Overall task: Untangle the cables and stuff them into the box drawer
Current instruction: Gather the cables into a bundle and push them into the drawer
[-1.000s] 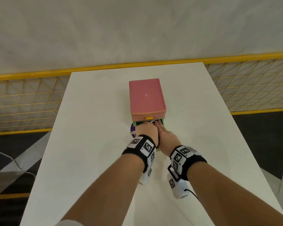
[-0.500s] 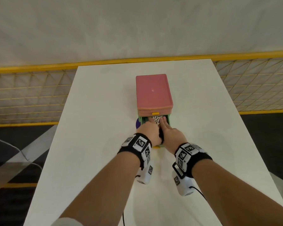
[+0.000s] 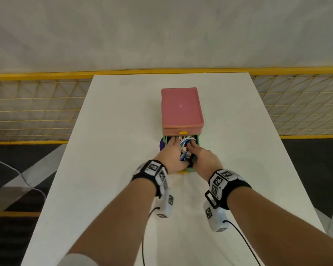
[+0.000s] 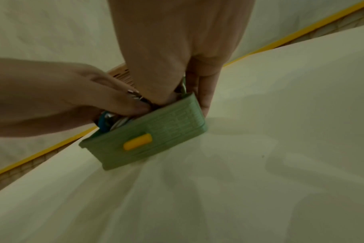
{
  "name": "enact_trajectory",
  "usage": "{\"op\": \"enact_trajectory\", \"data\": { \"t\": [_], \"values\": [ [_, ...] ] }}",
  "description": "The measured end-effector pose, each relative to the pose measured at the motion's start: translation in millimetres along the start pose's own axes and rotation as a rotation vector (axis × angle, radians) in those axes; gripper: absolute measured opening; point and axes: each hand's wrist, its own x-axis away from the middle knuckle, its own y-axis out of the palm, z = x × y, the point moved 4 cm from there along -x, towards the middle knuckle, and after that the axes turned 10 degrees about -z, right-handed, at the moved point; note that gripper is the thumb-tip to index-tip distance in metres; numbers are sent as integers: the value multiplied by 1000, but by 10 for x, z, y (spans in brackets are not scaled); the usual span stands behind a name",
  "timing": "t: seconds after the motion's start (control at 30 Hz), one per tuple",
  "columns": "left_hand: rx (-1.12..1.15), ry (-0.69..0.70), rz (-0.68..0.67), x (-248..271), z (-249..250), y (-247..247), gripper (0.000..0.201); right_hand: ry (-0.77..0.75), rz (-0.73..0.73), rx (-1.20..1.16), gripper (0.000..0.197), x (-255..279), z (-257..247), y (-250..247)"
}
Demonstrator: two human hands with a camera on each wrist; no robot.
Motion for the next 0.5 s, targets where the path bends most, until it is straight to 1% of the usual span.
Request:
{"op": "enact_trajectory", "data": {
  "t": [0.07,0.17,0.27,0.37,0.43,0.5],
  "values": [
    [63,70,-8,160,-46,-75,82,-13,0,-5,58,-4,-10,-31],
    [51,94,8,253,-41,-6,74,-62,24,-37,60,28,18,-37],
    [-109,66,-1,174,36,186,68,-111,115,-153,62,93,69,3],
    [-304,-1,3,103,75,282,66,-102,183,-212,62,139,93,26],
    [-339,-41,12,102,75,292,65,-127,223,-199,64,167,59,22],
    [-334,-44,-13,98,68,296,65,-132,275,-95,64,193,16,9]
  ]
}}
